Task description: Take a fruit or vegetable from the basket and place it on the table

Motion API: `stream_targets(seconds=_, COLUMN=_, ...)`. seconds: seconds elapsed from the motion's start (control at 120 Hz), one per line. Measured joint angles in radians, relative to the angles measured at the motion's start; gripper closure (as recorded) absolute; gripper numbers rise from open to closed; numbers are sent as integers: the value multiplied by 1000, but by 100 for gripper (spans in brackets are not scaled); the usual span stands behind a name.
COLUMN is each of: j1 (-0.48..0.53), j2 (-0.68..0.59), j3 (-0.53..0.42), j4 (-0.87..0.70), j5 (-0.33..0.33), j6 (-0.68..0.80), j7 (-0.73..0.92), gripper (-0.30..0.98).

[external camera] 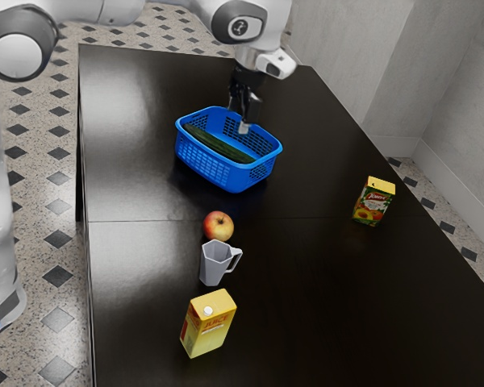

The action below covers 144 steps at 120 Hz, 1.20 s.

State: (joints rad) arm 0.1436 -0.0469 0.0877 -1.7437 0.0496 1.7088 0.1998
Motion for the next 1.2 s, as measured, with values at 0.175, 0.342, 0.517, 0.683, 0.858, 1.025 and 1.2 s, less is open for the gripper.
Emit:
stream_targets(seconds=0.175, j1=75, j2=-11, j3=31, j4=-17, j5=1, j6=30, j7=58, gripper=0)
stream_targets(seconds=0.342, j1=100, j2=-5, j3=26, j4=-33, j5=1, j6=49, j7=99, gripper=0)
stream_targets(seconds=0.517, j1=55, j2=-12, j3=30, j4=-65, j5=1, j6=69, j7=132, gripper=0)
stream_targets(seconds=0.683, j1=68, j2=-16, j3=29, j4=-84, j5=0, j6=86, j7=156, gripper=0)
stream_targets(seconds=0.858, j1=75, j2=21, j3=30, j4=-85, j5=-2, j6=95, j7=174, gripper=0)
stream_targets(seconds=1.025, j1=70, j2=30, j3=32, j4=-109, j5=-4, j6=110, j7=188, gripper=0)
stream_targets(seconds=1.2, j1=66, j2=42, j3=33, j4=-122, j5=-7, j6=125, j7=198, gripper=0)
